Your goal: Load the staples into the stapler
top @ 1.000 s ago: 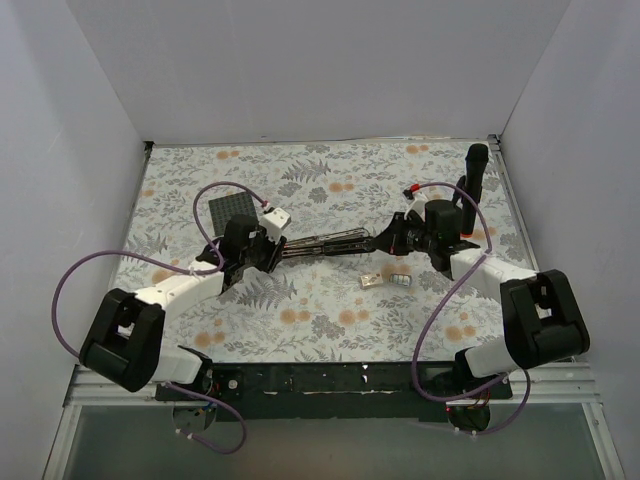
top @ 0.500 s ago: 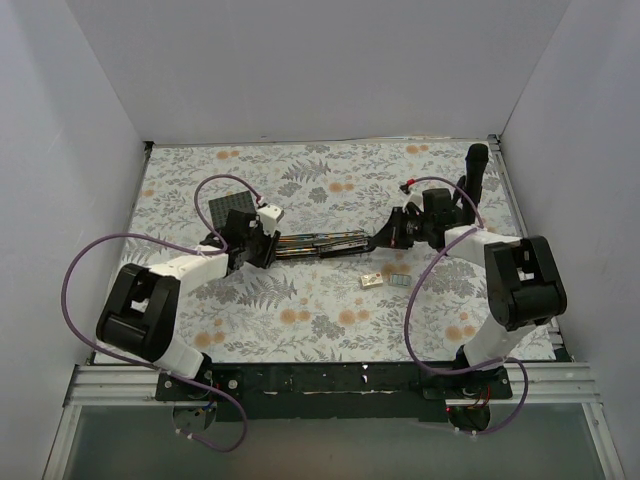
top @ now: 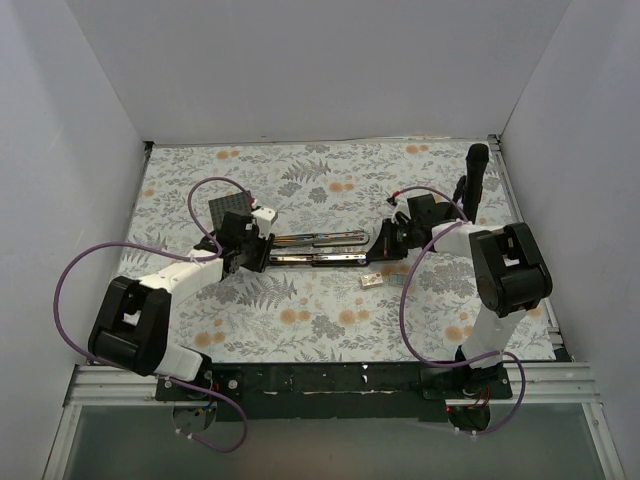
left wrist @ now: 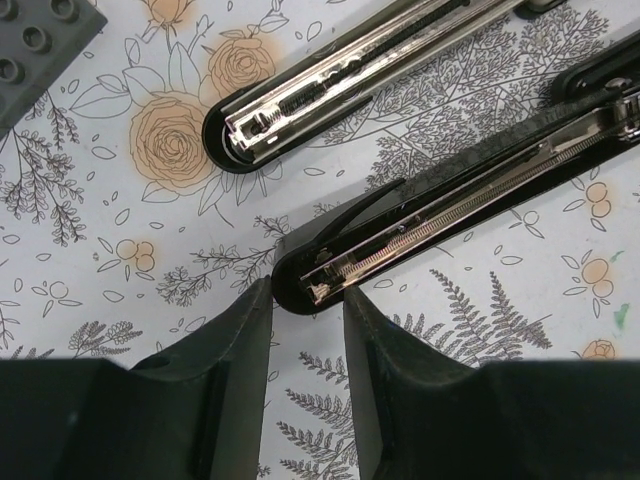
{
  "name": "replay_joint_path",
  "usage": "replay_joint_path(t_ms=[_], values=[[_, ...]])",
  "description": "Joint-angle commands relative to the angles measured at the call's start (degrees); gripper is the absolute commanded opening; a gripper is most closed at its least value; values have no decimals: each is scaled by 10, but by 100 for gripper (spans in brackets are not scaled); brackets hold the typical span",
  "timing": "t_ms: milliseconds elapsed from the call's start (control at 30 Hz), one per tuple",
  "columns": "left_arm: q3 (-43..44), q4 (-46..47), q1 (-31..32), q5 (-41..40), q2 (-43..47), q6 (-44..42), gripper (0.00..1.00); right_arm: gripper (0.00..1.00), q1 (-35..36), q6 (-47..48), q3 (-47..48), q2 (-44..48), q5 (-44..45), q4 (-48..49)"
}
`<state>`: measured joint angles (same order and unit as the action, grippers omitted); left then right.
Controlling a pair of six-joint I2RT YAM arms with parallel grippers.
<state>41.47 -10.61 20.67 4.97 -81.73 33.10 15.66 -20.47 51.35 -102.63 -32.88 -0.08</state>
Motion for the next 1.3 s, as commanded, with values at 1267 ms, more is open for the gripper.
replay_joint_path(t_ms=[1267], values=[[0, -26, -26, -51, 23, 43, 32, 49, 82, 51, 34, 75, 344, -158]])
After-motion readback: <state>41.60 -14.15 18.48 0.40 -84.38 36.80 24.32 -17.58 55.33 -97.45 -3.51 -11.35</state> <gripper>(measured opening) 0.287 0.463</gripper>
